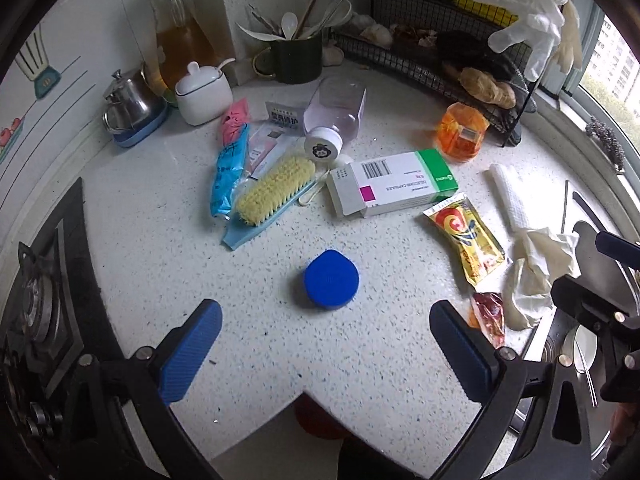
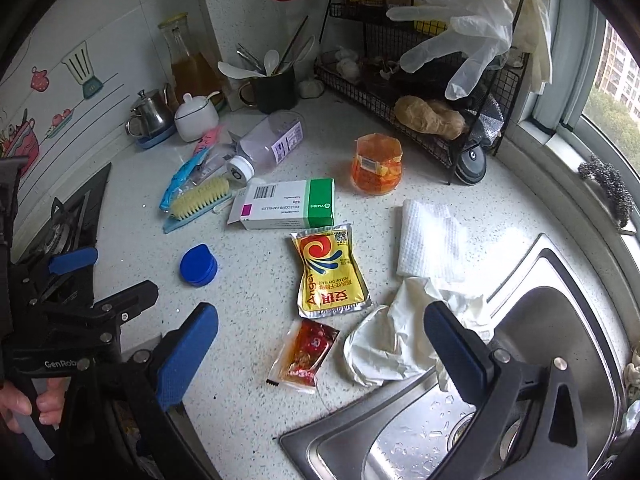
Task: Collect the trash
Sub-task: 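Grasp the blue bottle cap with the left gripper while the right gripper grasps the yellow yeast sachet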
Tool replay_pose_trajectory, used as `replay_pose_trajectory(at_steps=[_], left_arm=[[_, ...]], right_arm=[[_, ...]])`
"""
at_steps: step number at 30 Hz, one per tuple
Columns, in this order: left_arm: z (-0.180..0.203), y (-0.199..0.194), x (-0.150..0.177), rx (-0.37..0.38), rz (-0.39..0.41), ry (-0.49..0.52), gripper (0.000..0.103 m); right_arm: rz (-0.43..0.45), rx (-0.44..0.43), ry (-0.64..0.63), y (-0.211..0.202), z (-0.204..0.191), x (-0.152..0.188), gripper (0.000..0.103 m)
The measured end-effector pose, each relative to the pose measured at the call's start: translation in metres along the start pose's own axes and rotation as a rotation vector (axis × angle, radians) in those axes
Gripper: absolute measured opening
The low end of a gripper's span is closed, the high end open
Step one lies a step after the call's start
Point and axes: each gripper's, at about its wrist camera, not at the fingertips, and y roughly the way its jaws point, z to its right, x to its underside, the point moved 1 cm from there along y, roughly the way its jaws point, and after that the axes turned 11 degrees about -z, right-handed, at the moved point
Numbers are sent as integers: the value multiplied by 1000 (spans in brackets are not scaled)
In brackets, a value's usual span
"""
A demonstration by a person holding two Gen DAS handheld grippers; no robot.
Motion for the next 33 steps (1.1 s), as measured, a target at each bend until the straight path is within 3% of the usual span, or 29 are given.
replay_pose_trajectory(at_steps=[9, 15, 17, 21, 25, 29, 33], left_arm=[[-1, 59, -32, -42, -119, 32, 103], [-2, 76, -36, -35, -165, 31, 101], [-1, 80, -39, -15, -172, 28, 95], [3, 90, -39, -42, -194, 46, 67], [4, 89, -41, -2, -185, 55, 43], [9, 89, -40, -9, -178, 88, 43], [2, 81, -37, 16, -164, 40, 43]], right_arm=[[-110, -7, 13, 46, 10, -26, 103], [-141, -39, 12, 56, 18, -31, 99], [-153, -52, 3, 58, 18, -34, 97], [-165, -74, -2, 64, 18, -40, 96], [-181, -82, -5, 69, 16, -45, 95], [-214, -86, -7, 80, 11, -54, 94], [-250, -50, -27, 96, 4, -62, 94]])
